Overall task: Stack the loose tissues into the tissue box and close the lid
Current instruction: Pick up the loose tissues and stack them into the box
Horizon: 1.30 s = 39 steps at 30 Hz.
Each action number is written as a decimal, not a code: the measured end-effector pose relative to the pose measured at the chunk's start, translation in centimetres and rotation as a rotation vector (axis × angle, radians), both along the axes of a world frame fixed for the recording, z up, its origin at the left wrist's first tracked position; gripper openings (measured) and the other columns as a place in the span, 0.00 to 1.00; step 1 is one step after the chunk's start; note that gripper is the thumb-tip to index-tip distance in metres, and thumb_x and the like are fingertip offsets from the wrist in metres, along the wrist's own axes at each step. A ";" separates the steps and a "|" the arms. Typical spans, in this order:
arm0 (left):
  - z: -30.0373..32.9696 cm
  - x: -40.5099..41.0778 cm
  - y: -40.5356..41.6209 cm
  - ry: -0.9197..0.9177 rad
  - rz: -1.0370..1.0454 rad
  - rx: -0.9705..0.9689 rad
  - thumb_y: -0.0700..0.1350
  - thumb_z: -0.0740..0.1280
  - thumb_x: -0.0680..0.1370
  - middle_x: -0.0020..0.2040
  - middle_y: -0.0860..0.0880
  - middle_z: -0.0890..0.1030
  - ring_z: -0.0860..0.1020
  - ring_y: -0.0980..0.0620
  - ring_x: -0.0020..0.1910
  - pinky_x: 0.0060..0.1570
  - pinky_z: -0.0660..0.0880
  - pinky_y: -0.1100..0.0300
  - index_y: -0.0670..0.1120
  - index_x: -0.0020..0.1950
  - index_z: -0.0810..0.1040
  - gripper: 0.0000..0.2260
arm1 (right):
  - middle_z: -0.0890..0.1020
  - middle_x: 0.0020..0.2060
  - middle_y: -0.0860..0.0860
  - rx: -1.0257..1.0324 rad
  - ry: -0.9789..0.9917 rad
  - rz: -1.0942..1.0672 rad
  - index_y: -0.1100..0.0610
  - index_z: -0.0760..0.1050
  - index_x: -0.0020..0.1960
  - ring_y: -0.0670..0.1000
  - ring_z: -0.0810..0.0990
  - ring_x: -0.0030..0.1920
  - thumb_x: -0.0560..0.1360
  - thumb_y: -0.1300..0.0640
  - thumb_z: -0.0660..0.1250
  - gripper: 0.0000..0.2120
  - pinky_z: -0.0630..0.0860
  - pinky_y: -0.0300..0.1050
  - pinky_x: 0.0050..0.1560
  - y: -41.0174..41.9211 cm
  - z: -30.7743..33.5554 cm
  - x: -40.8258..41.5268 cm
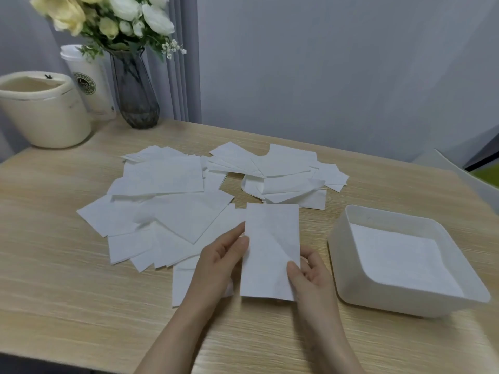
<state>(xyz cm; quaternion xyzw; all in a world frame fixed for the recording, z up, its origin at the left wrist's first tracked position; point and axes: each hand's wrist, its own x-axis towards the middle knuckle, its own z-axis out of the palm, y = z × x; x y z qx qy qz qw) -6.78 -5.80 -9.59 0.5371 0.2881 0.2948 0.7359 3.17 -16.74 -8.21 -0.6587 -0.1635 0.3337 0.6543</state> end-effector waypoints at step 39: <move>-0.5 0.0 1.2 0.029 0.291 -0.102 0.38 0.61 0.82 0.50 0.50 0.86 0.83 0.51 0.50 0.47 0.77 0.57 0.48 0.55 0.81 0.11 | 0.79 0.51 0.46 -0.345 -0.360 0.036 0.48 0.71 0.60 0.51 0.80 0.52 0.72 0.56 0.70 0.18 0.75 0.54 0.57 4.7 -1.5 5.0</move>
